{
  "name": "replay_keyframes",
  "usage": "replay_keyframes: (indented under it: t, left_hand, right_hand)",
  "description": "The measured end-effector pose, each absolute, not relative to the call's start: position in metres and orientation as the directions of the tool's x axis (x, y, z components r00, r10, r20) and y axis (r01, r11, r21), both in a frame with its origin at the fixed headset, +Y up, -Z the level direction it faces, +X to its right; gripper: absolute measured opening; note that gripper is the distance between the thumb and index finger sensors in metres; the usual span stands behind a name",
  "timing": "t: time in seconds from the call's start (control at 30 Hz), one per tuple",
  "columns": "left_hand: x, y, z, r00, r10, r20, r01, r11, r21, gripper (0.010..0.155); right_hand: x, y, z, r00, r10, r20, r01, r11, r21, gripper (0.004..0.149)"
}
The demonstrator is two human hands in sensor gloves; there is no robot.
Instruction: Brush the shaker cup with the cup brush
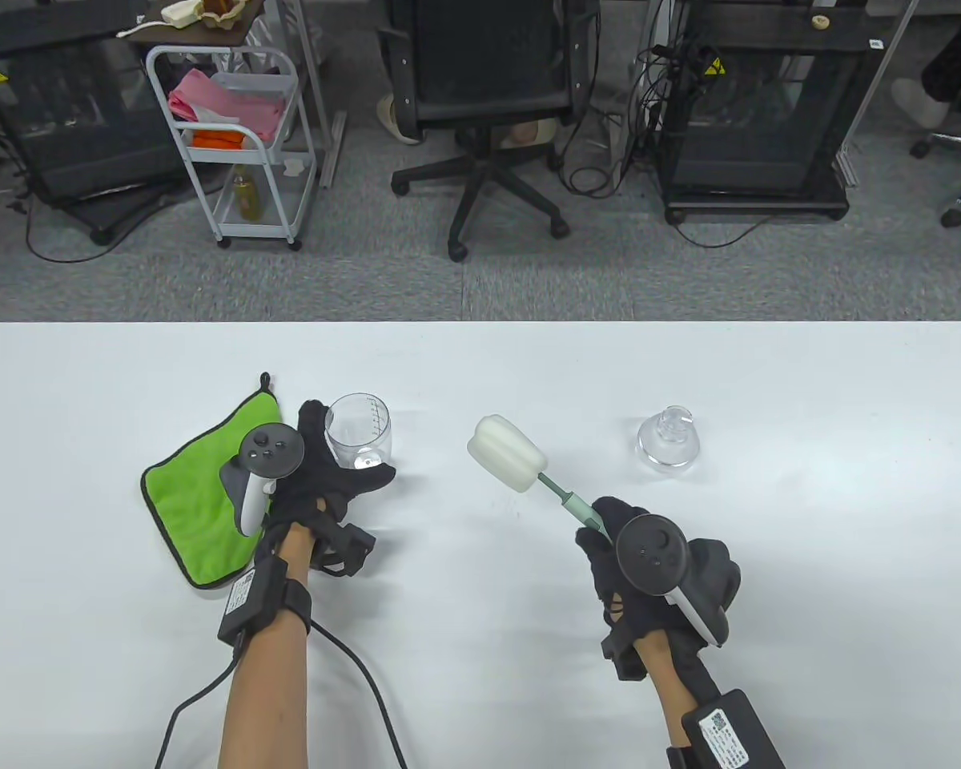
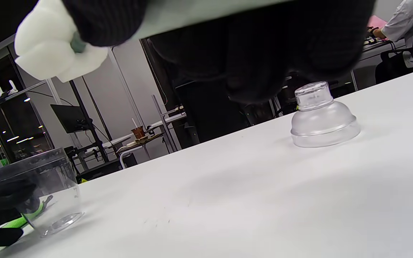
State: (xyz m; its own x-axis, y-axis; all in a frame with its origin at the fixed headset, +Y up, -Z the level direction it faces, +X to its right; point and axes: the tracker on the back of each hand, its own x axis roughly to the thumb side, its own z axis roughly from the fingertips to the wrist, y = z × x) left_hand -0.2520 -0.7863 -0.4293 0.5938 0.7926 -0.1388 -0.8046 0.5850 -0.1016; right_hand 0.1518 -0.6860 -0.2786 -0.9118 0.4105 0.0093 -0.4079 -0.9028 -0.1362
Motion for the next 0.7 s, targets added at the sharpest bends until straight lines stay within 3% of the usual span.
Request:
replay_keyframes:
  t: [0.3,0.53,0.7]
  left_hand:
    - [-0.239,-0.786,-0.441,0.561,0.814,-0.151,-0.827,0.559,-0.059,0.125]
    - [-0.232,-0.780,-0.440,0.509,0.858,-0.074,-0.860,0.503,-0.087,0.117]
    - [-0.226,-0.763,-0.426,0.623,0.782,0.007,-0.778,0.620,-0.099,0.116]
  right_hand:
    - [0.150,-0.688,-0.280,-0.913,0.407,0.013,-0.406,-0.906,-0.124,0.056]
    - [0.151,-0.690,-0.280,-0.916,0.400,0.007,-0.398,-0.910,-0.117,0.057]
    - [0.156,-0.690,-0.281,-0.914,0.406,-0.014,-0.403,-0.909,-0.109,0.057]
